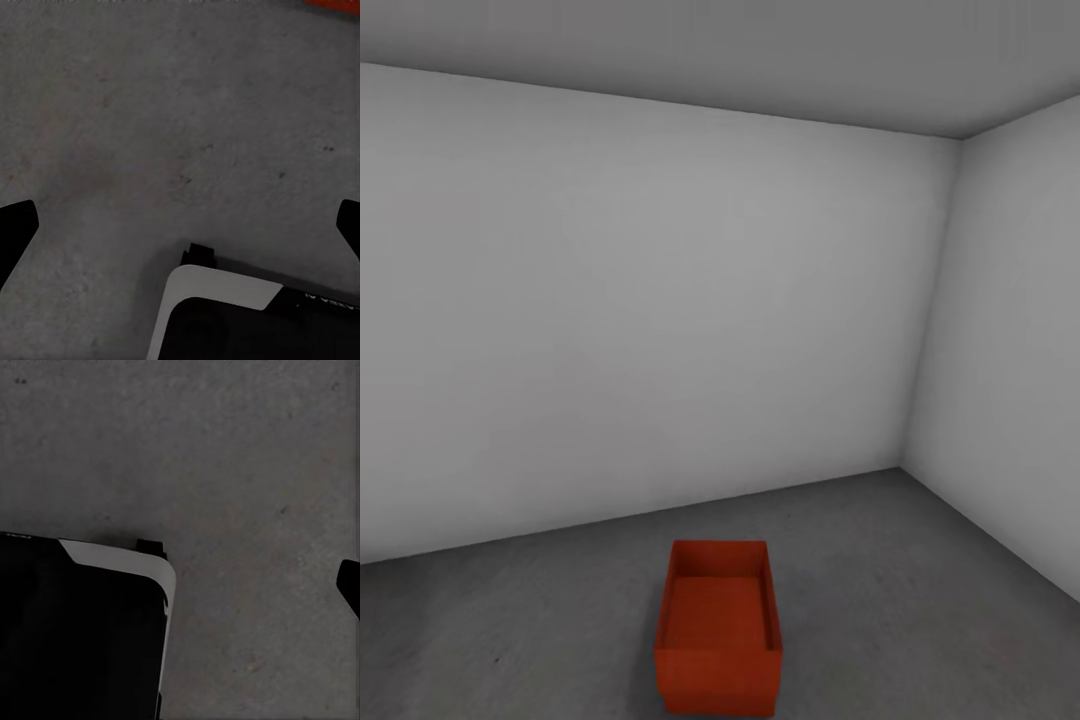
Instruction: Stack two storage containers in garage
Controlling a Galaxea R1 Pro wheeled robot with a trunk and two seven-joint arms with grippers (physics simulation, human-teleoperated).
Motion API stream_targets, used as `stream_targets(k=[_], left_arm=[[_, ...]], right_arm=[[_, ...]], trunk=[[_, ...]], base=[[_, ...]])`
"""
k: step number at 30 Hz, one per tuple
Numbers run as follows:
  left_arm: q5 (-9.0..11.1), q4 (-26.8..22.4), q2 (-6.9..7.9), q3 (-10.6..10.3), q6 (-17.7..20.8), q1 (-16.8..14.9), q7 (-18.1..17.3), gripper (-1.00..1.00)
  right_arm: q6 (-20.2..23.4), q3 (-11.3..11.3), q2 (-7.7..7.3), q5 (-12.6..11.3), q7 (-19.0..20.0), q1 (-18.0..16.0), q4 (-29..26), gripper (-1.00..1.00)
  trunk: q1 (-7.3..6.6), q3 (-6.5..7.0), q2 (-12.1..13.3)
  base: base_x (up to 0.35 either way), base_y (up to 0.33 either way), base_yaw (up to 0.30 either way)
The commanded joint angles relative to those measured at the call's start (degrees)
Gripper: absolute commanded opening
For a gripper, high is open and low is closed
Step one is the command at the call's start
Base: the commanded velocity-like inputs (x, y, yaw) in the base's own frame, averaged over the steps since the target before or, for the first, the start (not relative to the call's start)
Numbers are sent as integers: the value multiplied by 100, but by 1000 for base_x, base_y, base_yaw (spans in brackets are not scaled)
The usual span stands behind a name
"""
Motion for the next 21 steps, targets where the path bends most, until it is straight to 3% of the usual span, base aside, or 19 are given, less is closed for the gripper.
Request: stream_targets(k=[1, 11, 15, 21], left_arm=[[34, -6, 0, -2, 17, 0, 12, 100], [37, -29, -24, 20, 16, 0, 9, 100], [8, 16, -179, -19, 21, 14, 4, 100], [56, 39, 63, -19, 4, 506, -68, 100]], right_arm=[[-23, 29, -4, 12, -25, -5, 17, 100], [-36, -14, 19, -28, -31, -5, 18, 100], [-37, -18, 34, -35, -32, -5, 18, 100], [-46, -20, 50, -50, -40, -5, 18, 100]], trunk=[[2, -1, -3], [2, -1, -3], [2, -1, -3], [2, -1, -3]], base=[[0, 0, 0], [0, 0, 0], [0, 0, 0], [0, 0, 0]])
